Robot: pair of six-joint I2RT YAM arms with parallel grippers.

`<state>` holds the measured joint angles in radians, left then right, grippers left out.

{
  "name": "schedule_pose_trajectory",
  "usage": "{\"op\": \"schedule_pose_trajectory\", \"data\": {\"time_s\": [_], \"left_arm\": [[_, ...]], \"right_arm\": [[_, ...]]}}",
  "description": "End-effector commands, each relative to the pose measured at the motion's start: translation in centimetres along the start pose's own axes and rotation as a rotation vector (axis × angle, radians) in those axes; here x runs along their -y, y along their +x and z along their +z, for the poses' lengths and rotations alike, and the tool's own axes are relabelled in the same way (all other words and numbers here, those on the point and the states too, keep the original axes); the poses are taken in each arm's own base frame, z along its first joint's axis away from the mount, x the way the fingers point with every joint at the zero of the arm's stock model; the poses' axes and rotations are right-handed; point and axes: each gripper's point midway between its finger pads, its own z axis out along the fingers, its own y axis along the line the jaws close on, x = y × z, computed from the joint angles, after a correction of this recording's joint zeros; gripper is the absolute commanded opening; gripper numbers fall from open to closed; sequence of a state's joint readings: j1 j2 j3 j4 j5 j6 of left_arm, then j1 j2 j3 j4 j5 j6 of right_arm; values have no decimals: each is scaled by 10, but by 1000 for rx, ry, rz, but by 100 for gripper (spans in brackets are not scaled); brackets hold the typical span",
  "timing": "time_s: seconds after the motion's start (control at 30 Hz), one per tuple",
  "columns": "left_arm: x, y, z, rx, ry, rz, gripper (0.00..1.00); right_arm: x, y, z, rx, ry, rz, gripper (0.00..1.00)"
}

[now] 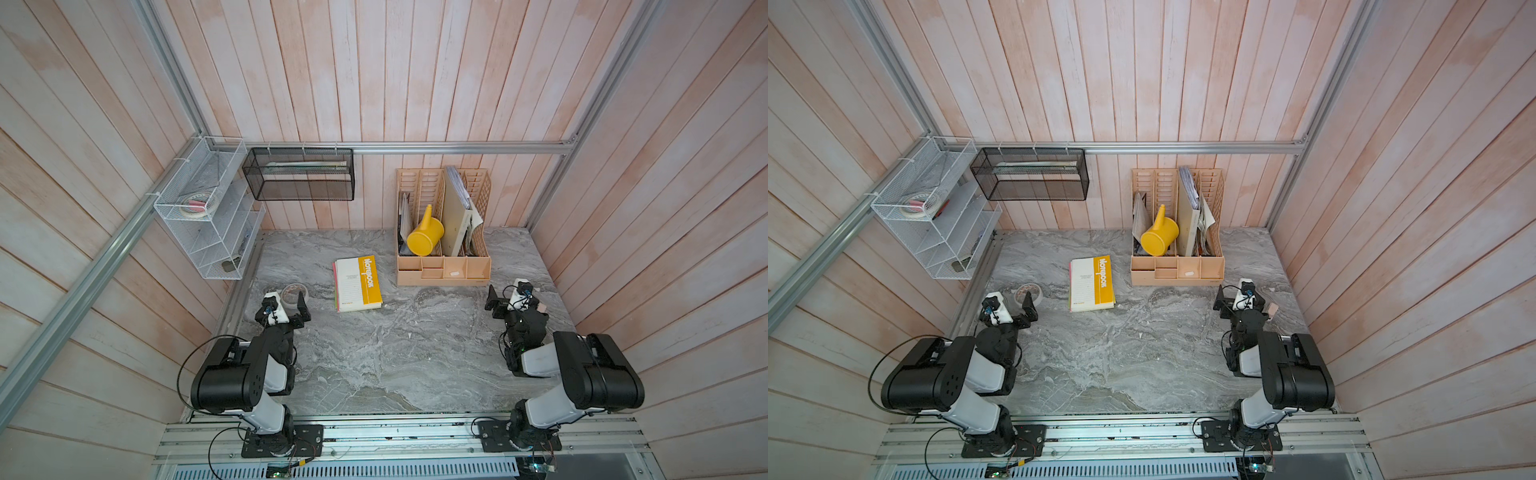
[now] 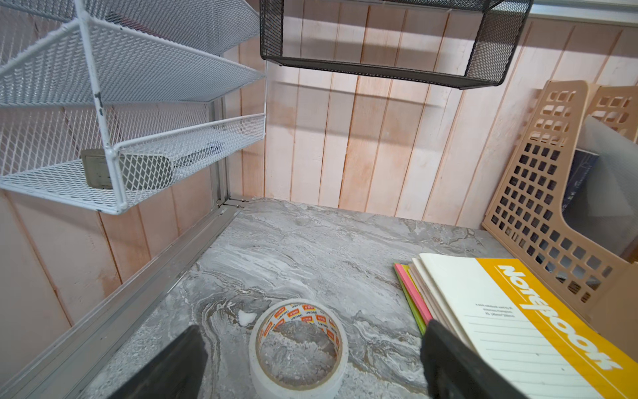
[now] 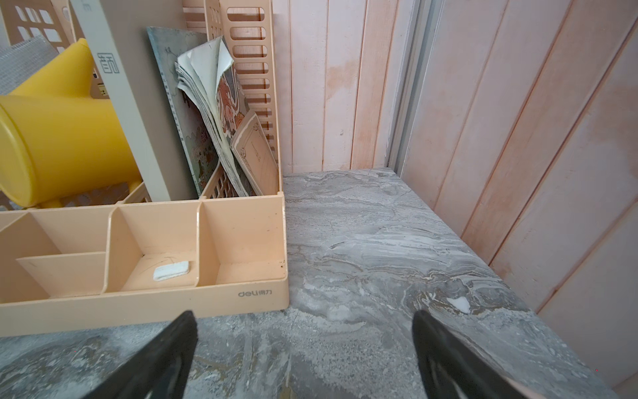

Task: Close the notebook
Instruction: Reset both arms

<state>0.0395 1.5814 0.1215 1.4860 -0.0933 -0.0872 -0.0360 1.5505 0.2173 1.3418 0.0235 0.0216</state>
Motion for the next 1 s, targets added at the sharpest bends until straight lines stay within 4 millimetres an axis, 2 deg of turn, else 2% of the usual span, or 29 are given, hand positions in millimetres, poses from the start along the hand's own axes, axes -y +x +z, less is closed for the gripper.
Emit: {"op": "schedule_pose_trajectory", "data": {"time_s": [0.0, 0.57, 0.6, 0.63, 0.7, 0.73, 0.77, 0.87, 0.9, 0.97], "left_arm": [[-6, 7, 12, -56, -36, -5, 100], [3, 13, 22, -101, 3, 13, 100], [7, 13, 21, -101, 29, 24, 100], [22, 12, 15, -86, 122, 63, 100], [66, 9, -12, -25, 396, 152, 100], [66, 7, -18, -3, 394, 161, 100], [55, 3, -16, 10, 328, 135, 100], [-3, -1, -4, 10, -16, 17, 100], [-10, 1, -1, -8, -49, -24, 100], [-5, 5, 9, -42, -24, -6, 100]], "right_arm": [[-1, 6, -1, -17, -11, 7, 98], [-1, 6, -1, -16, -12, 5, 98], [-1, 6, -1, -17, -10, 6, 98], [-1, 6, -1, -17, -10, 5, 98], [-1, 6, -1, -17, -11, 6, 98], [-1, 7, -1, -18, -10, 6, 98], [-1, 6, -1, -16, -11, 6, 98], [-1, 6, -1, -18, -10, 7, 98], [-1, 6, -1, -18, -11, 6, 98], [-1, 6, -1, -17, -11, 6, 98]]}}
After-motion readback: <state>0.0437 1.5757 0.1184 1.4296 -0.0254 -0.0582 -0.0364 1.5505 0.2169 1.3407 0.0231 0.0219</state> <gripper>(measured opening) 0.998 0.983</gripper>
